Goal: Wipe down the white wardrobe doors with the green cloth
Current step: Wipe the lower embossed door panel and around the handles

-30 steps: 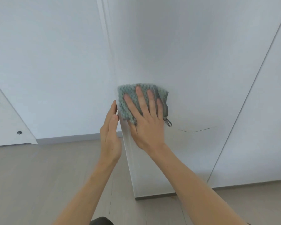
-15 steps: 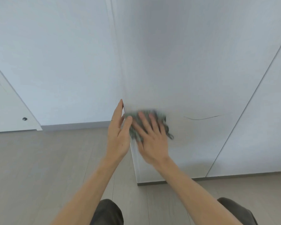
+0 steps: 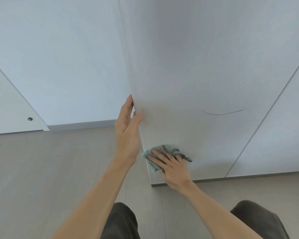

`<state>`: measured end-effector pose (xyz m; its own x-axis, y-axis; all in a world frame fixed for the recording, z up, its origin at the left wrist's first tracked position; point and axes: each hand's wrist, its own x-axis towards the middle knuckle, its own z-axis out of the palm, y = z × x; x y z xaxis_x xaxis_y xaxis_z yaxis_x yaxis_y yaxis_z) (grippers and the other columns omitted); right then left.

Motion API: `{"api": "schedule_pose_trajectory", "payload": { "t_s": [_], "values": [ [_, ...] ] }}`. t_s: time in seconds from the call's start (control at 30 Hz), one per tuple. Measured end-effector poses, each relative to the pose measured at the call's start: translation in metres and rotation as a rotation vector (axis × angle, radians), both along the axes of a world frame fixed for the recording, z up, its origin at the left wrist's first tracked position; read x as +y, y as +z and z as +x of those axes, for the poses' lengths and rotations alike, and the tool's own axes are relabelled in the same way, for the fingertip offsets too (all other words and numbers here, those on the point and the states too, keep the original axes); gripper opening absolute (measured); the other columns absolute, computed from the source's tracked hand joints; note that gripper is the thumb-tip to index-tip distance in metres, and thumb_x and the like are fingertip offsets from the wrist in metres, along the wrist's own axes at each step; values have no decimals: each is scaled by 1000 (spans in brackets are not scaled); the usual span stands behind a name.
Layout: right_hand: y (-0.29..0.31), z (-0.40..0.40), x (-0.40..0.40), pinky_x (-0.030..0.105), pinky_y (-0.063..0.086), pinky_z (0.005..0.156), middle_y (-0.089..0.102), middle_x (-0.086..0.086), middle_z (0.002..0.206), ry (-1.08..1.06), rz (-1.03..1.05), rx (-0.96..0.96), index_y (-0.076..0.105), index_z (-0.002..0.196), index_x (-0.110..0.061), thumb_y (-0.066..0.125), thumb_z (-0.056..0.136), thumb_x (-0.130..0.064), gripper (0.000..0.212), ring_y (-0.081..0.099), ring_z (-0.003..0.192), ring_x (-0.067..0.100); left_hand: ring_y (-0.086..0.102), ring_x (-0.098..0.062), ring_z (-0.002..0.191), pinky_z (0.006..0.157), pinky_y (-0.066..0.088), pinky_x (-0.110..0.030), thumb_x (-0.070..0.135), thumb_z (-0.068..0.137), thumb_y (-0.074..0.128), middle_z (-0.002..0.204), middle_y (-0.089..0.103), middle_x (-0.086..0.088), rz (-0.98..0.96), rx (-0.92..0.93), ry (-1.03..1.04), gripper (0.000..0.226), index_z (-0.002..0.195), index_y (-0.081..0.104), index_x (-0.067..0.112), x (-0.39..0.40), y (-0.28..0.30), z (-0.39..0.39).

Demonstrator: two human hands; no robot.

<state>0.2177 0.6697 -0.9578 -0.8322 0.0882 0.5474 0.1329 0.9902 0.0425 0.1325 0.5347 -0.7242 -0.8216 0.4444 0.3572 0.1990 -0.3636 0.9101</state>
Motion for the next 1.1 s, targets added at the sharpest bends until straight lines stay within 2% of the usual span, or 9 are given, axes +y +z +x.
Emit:
{"api": "schedule_pose_trajectory", "payload": {
  "t_s": [0.2,0.37,0.5,0.57,0.63,0.73,0.87,1.0,1.1],
  "values": [
    [99,-22,3,37,32,103,5,-20,166,8,-18,235,33,154,-43,51,92,-32,66,28,146,18,47,0,143,125,35,-39,-3,104,52,154,56,10,-7,-6,10,52,155,48,12,-1,-3,-6],
    [191,-50,-6,43,3,126,19,-3,169,-143,-129,522,32,156,-34,28,107,-45,51,5,156,24,45,-1,145,126,33,-38,1,105,51,156,54,10,12,-45,0,53,156,47,14,2,-8,-5],
    [122,-50,-11,40,-2,126,11,-6,167,-146,-90,417,26,156,-38,42,98,-40,60,6,153,23,48,3,141,123,37,-30,0,107,49,153,56,15,24,-46,17,52,156,48,16,2,-10,-6],
    [64,-39,-11,40,15,123,17,-11,166,-101,-66,274,31,154,-39,45,95,-40,61,14,150,21,49,5,140,121,38,-26,-2,106,49,151,57,17,14,-44,7,53,155,49,17,3,-10,-5],
    [16,-20,-15,41,30,112,3,-18,170,-66,-81,101,27,156,-40,44,94,-37,64,25,148,19,49,6,139,120,39,-24,-5,104,50,147,59,20,27,-74,19,55,152,51,20,4,-10,-3],
    [4,-1,-14,39,34,106,-6,-20,169,-32,-110,30,26,157,-41,45,93,-34,67,34,143,16,48,4,141,122,36,-27,-9,102,49,143,59,25,51,-91,60,58,146,51,30,6,-8,1],
    [88,-18,-5,40,30,109,-2,-22,169,-45,-73,198,25,156,-44,46,95,-36,65,22,150,18,52,7,136,113,43,-17,-10,103,48,142,58,26,36,-92,69,59,147,49,29,10,-7,7],
    [246,-45,-1,39,-5,126,18,-3,169,-94,-72,479,30,158,-36,36,104,-43,55,6,156,25,46,1,144,121,36,-24,-10,104,47,152,52,19,13,-68,74,60,150,46,28,10,-9,3],
    [294,-48,1,42,-3,126,18,0,169,-105,-19,532,29,160,-34,42,102,-40,60,10,157,28,45,6,142,118,37,-18,-12,104,45,152,50,20,-10,-40,84,60,156,42,20,8,-10,4]
  ]
}}
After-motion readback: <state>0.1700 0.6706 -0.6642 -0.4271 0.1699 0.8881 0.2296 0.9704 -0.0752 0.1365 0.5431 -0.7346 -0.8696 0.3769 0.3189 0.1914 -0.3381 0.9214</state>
